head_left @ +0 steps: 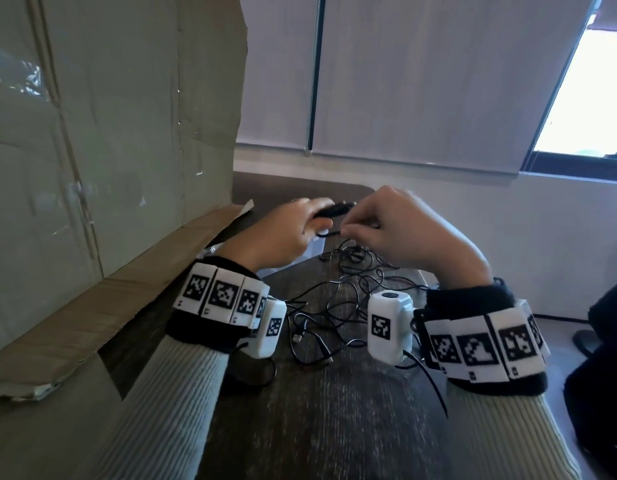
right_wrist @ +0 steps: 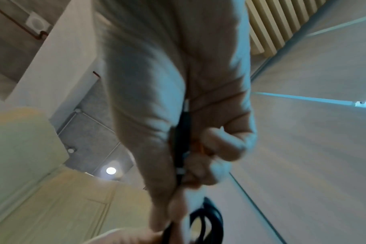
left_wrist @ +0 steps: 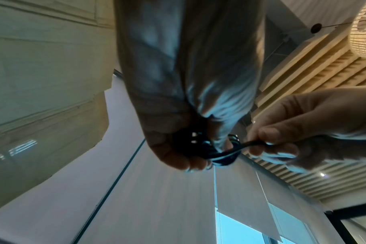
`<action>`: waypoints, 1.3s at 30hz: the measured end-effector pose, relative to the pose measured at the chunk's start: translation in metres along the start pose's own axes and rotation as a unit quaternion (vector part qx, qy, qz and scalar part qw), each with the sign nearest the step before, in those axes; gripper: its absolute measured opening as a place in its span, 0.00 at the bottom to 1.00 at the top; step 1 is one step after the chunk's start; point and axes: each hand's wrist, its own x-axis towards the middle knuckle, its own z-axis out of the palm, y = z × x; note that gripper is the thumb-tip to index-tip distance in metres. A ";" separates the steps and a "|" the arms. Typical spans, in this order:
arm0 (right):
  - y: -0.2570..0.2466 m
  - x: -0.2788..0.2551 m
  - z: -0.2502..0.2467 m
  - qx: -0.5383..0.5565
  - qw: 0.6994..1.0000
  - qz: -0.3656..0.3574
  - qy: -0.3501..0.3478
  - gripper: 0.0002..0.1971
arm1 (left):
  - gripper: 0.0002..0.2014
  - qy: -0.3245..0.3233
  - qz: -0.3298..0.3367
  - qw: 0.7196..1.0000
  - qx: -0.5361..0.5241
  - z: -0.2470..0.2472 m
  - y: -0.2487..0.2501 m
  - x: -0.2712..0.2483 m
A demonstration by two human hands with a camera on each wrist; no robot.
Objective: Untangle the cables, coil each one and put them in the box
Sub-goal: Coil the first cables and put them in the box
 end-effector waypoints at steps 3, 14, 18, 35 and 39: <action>0.005 -0.002 -0.006 0.032 0.997 -0.022 0.063 0.03 | 0.17 -0.079 0.016 0.997 0.016 0.008 0.007 0.000; 0.045 -0.015 -0.008 0.456 0.884 -0.039 0.101 0.04 | 0.08 -0.209 0.143 0.952 -0.173 0.001 0.050 -0.011; 0.058 -0.008 0.004 0.514 0.850 -0.011 0.118 0.02 | 0.11 -0.168 0.081 0.930 -0.315 0.001 0.048 -0.013; 0.027 0.020 0.024 0.469 0.832 -0.008 0.297 0.05 | 0.13 -0.002 0.008 0.814 -0.581 -0.002 0.046 -0.004; 0.024 0.026 0.034 0.399 0.852 0.017 0.339 0.07 | 0.13 0.121 -0.075 0.803 -0.578 0.000 0.040 0.004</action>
